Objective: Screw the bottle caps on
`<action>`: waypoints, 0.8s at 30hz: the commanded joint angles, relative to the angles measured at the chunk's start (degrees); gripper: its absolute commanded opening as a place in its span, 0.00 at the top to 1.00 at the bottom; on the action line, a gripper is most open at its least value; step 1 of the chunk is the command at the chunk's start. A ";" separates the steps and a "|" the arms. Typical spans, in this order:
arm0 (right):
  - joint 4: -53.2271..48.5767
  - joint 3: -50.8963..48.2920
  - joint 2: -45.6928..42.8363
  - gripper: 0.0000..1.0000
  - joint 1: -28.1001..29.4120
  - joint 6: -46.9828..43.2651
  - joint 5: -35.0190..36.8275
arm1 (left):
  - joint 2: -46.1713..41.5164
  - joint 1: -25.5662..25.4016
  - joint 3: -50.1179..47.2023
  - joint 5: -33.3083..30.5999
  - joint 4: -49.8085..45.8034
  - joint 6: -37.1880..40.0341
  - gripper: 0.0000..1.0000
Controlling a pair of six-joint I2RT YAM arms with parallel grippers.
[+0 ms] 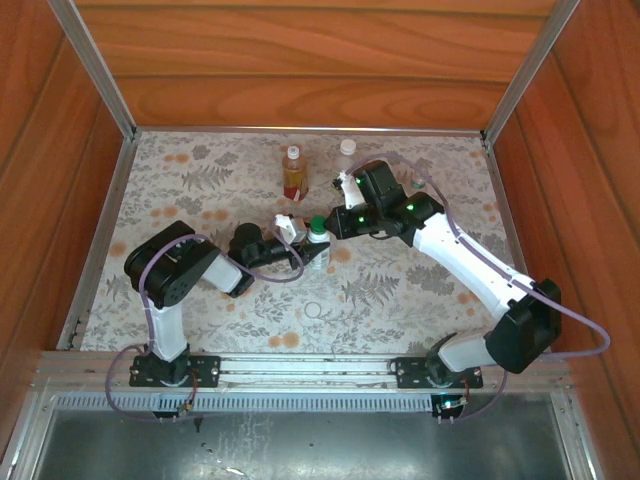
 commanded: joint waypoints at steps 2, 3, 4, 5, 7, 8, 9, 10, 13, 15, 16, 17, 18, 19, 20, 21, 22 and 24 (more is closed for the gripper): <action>-0.14 -1.53 -2.01 0.83 0.92 1.35 -8.05 | -0.37 -0.40 1.10 0.56 0.17 -1.30 0.48; -0.12 -1.44 -2.62 0.83 0.92 0.94 -7.41 | -0.30 -0.40 1.18 0.79 0.16 -1.30 0.48; -0.12 -1.26 -3.32 0.82 0.92 0.47 -6.46 | -0.27 -0.38 1.19 1.13 0.20 -1.17 0.48; -0.09 -1.31 -4.02 0.80 0.92 -0.12 -5.10 | -0.19 -0.45 1.19 1.63 0.16 -1.03 0.48; -0.12 -1.21 -5.91 0.74 0.92 -3.65 -2.75 | -0.35 -0.40 0.89 3.01 0.21 -0.65 0.48; -0.17 -1.24 -6.98 0.67 0.92 -6.45 -1.99 | -0.49 -0.37 0.63 4.30 0.14 -0.27 0.48; -0.43 -1.41 -7.92 0.59 0.92 -10.43 -1.40 | -0.64 -0.26 0.45 6.31 0.14 0.10 0.48; -1.23 -1.29 -8.77 0.52 0.92 -14.65 -1.36 | -0.78 -0.09 0.31 8.46 0.15 0.39 0.48; -8.65 -0.13 -10.68 0.30 1.00 -31.91 -2.66 | -1.26 0.33 0.06 16.36 0.15 0.47 0.48; -11.28 -1.21 -12.14 0.24 1.08 -42.81 -4.32 | -1.33 0.43 -0.04 20.19 0.07 0.58 0.48; -11.67 -2.12 -13.14 0.22 1.26 -48.70 -5.57 | -1.32 0.49 0.03 21.91 0.07 0.77 0.48; -11.12 -3.04 -13.83 0.21 1.28 -51.86 -6.54 | -1.19 0.49 0.17 23.12 0.09 0.82 0.48; -10.44 -3.66 -14.33 0.20 1.27 -55.39 -7.41 | -0.96 0.47 0.30 24.19 0.00 0.84 0.48; -10.59 -3.83 -14.32 0.19 1.33 -59.03 -8.81 | -0.69 0.49 0.52 24.99 -0.02 0.78 0.48; -10.93 -3.60 -14.03 0.19 1.34 -61.58 -10.38 | -0.44 0.47 0.63 25.59 -0.02 0.78 0.48; -11.38 -3.31 -13.56 0.19 1.32 -64.45 -11.88 | -0.15 0.46 0.88 26.14 -0.02 0.83 0.48; -11.46 -3.00 -12.83 0.19 1.31 -66.48 -12.86 | 0.05 0.42 1.06 26.50 -0.02 0.86 0.48; -11.19 -2.04 -11.05 0.22 1.33 -68.29 -13.89 | 0.37 0.50 1.27 27.06 -0.02 0.83 0.48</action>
